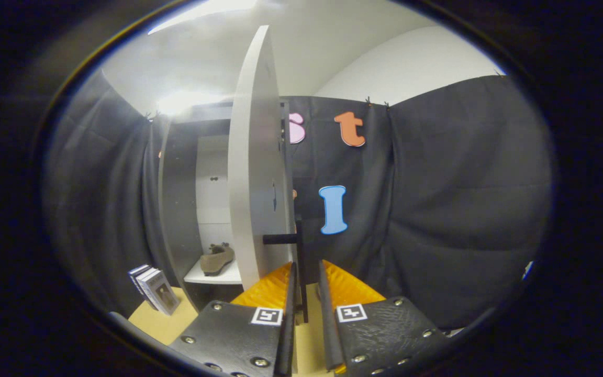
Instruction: Open the shoe cabinet door, grab the shoes and put them into the shoe cabinet, then close the shoe cabinet door.
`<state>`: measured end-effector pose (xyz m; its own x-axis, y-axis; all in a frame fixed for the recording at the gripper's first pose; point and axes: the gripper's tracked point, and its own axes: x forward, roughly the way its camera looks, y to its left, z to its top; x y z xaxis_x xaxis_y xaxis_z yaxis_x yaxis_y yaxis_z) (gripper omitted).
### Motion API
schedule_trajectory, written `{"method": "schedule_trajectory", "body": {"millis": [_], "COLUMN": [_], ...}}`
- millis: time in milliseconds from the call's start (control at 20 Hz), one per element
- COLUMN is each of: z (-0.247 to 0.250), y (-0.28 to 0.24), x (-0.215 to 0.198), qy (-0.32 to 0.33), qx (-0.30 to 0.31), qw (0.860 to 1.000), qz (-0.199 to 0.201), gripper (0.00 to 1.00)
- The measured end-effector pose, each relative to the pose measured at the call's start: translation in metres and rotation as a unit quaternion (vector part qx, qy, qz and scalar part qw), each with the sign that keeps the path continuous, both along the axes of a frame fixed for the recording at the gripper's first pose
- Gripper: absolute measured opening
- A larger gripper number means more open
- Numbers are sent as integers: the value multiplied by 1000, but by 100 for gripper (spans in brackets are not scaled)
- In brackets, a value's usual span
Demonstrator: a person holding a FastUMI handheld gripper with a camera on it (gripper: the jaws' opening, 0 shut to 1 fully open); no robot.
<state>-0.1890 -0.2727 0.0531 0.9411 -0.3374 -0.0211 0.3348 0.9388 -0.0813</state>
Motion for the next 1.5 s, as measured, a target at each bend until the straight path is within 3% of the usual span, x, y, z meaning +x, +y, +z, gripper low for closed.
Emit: {"method": "schedule_trajectory", "body": {"millis": [400, 650, 850, 1200, 1300, 1500], "z": [13, 11, -13, -125, -167, -263], "y": [-47, -36, 0, 90, 107, 131], "x": [-35, -43, -34, 2, 8, 15], "qy": [-16, -18, -7, 78, 110, 183], "qx": [-12, -17, -4, 23, 31, 60], "qw": [998, 999, 1000, 992, 988, 973], "qz": [-58, -47, -6, 92, 108, 130], "gripper": [24, 23, 24, 33, 40, 42]}}
